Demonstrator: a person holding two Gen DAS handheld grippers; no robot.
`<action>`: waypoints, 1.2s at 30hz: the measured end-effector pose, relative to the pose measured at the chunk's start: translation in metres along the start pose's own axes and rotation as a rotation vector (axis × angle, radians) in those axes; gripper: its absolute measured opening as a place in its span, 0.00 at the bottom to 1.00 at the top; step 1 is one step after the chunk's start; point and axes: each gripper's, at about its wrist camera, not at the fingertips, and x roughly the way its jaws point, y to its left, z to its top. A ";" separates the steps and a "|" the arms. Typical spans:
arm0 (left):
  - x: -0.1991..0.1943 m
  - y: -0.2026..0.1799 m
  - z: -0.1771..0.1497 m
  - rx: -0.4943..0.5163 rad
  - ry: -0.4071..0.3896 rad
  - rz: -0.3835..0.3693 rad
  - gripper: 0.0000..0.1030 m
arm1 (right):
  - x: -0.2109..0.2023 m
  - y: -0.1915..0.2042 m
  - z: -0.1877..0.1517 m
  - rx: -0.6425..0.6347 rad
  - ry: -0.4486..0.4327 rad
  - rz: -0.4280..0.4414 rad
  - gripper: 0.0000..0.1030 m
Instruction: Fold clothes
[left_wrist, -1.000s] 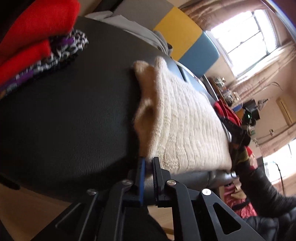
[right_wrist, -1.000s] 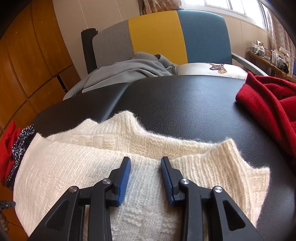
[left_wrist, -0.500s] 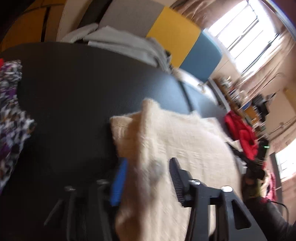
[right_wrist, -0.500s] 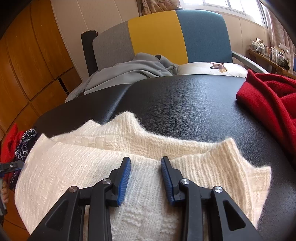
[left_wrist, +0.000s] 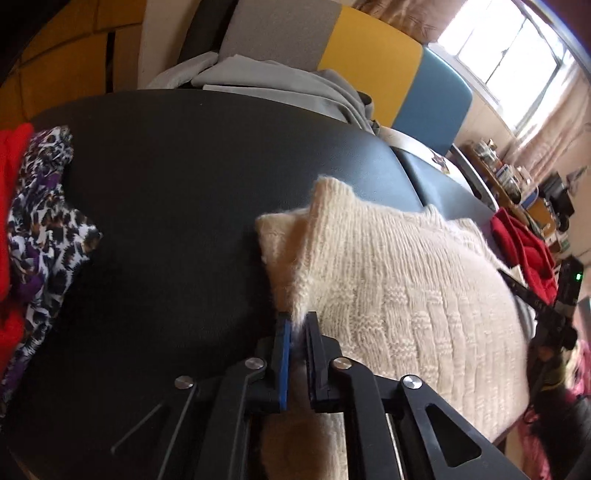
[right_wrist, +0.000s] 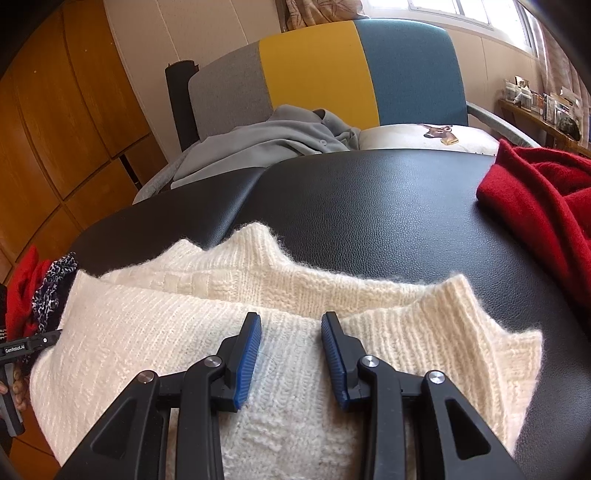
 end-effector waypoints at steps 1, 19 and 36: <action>-0.003 0.003 0.002 -0.009 -0.003 -0.011 0.26 | 0.000 0.000 0.000 0.001 0.000 0.001 0.33; 0.036 -0.006 0.030 0.044 0.166 -0.245 0.52 | 0.000 -0.001 -0.001 0.013 -0.004 0.014 0.33; -0.013 0.009 0.047 -0.173 0.050 -0.335 0.16 | -0.049 0.007 -0.001 -0.087 0.068 0.175 0.33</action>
